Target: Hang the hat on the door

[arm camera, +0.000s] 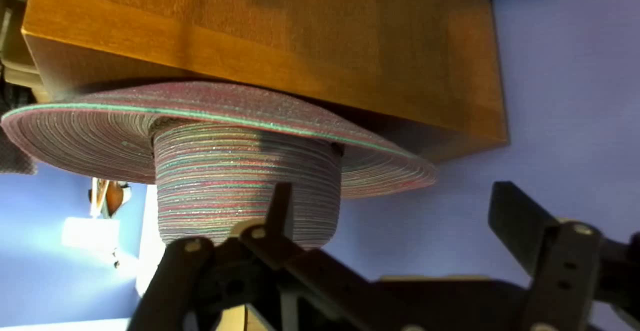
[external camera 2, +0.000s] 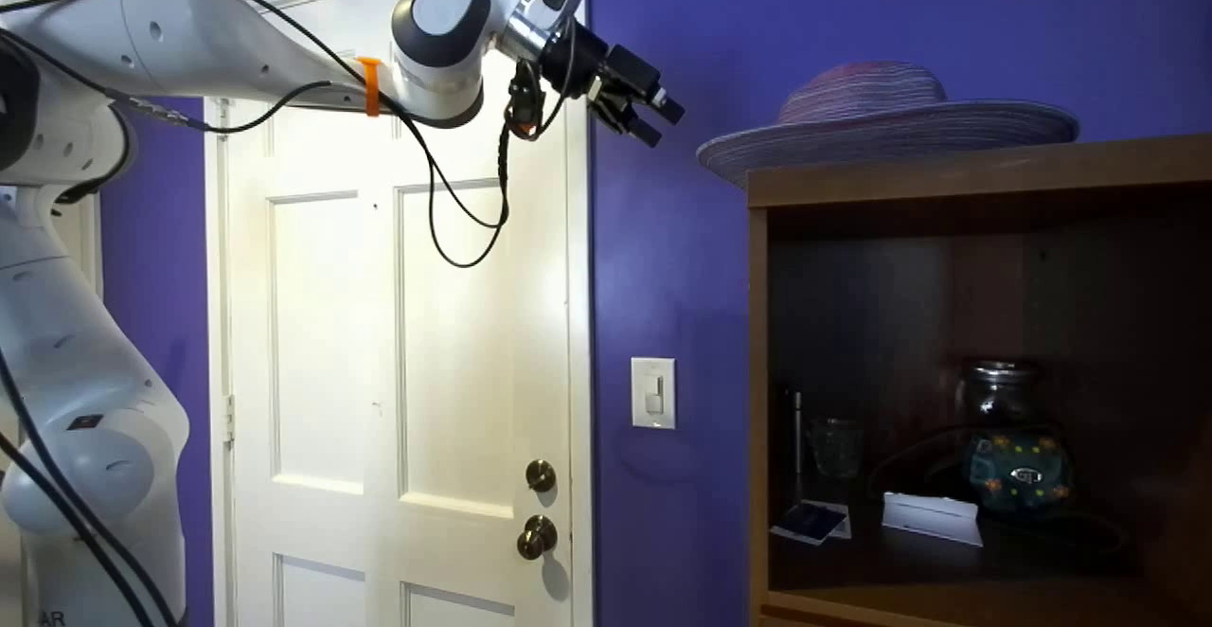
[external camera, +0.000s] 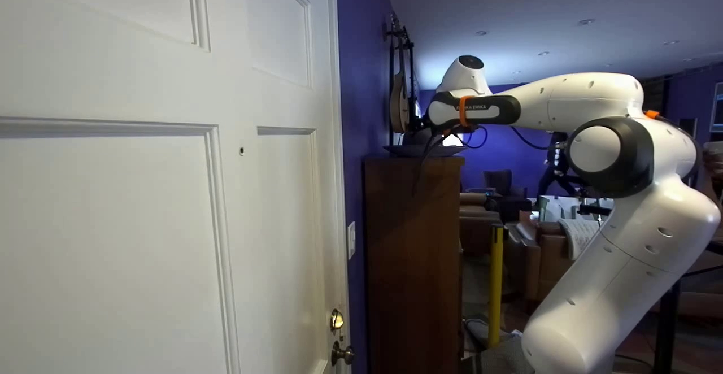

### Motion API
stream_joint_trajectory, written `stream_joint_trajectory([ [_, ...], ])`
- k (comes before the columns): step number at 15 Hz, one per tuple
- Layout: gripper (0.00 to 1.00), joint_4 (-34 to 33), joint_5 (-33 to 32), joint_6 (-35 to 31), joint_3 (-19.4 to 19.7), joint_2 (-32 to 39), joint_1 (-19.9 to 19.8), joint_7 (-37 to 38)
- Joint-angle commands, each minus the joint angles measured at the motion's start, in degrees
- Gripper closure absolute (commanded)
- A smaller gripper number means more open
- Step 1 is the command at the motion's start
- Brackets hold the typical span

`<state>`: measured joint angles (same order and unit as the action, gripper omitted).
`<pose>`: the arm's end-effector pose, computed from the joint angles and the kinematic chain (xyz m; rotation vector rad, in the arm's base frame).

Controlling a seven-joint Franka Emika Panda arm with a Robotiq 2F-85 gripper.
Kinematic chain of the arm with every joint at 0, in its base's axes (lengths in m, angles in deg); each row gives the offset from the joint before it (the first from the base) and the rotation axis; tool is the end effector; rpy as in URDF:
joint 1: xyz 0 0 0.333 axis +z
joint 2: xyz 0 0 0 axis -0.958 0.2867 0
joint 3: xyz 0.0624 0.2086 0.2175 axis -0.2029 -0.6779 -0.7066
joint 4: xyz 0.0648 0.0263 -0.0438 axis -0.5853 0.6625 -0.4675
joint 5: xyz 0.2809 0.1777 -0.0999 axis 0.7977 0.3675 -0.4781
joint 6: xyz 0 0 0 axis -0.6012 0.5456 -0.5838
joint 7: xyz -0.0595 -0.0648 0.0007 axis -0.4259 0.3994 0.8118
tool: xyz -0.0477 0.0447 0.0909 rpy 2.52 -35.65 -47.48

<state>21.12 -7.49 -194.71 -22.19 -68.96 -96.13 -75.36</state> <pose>0.2856 -0.3220 0.7714 2.2567 -0.9944 1.2073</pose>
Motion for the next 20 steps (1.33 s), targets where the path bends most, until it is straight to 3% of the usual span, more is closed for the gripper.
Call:
stream_joint_trajectory([
  [1, 0.0, -8.28, 4.57, -0.65, 2.81, 6.3, 0.23, -2.77],
  [4, 0.0, -13.56, 6.29, 0.47, 4.53, 10.3, -0.28, -2.89],
  [5, 0.0, -8.48, 4.25, 0.07, 2.9, 6.45, -0.8, -2.07],
  [9, 0.0, -11.78, 4.84, 0.07, 3.85, 9.44, -0.78, -2.07],
  [14, 0.0, -19.05, 10.16, 2.8, 7.94, 15.45, -1.21, -2.81],
  [20, 0.0, -25.74, 18.89, 0.92, 11.94, 21.94, -1.86, -7.92],
])
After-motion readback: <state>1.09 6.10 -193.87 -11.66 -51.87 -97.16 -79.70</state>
